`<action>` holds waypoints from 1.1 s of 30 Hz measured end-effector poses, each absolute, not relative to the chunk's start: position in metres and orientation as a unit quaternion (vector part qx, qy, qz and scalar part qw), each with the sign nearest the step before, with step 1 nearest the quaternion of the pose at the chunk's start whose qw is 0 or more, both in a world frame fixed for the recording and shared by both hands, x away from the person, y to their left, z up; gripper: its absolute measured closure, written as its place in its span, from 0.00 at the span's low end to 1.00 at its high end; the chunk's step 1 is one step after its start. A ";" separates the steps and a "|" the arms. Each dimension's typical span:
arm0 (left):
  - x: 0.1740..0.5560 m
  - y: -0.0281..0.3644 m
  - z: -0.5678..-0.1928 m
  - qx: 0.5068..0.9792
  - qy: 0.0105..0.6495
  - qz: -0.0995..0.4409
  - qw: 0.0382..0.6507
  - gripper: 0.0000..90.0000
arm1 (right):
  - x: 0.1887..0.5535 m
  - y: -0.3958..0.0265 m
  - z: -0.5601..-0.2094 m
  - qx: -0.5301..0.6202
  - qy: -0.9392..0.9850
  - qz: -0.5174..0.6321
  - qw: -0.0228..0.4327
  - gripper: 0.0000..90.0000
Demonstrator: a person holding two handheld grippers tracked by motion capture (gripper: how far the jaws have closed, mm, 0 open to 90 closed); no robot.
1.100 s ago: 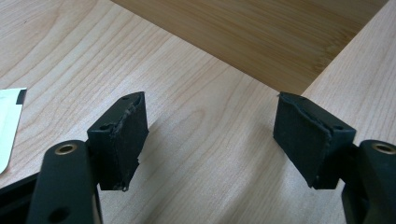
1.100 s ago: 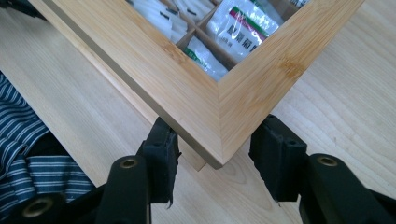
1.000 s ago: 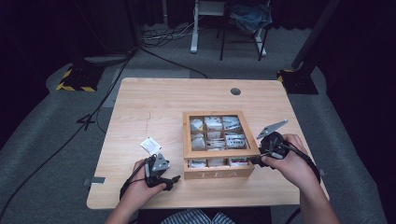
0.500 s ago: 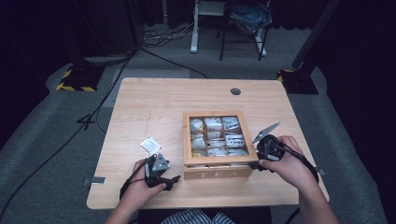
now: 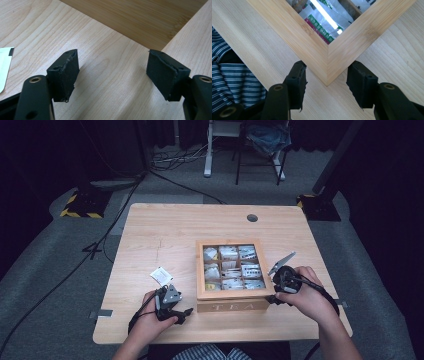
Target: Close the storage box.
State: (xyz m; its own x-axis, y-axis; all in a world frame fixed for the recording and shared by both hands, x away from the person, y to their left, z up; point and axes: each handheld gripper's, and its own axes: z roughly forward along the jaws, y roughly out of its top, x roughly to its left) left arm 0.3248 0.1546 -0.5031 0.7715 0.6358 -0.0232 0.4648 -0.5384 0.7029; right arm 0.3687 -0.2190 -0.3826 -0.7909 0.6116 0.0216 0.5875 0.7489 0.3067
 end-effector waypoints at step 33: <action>0.322 0.158 -0.501 0.873 0.317 0.116 0.351 0.31 | 0.375 -0.236 -0.375 0.335 0.910 0.236 0.067 0.34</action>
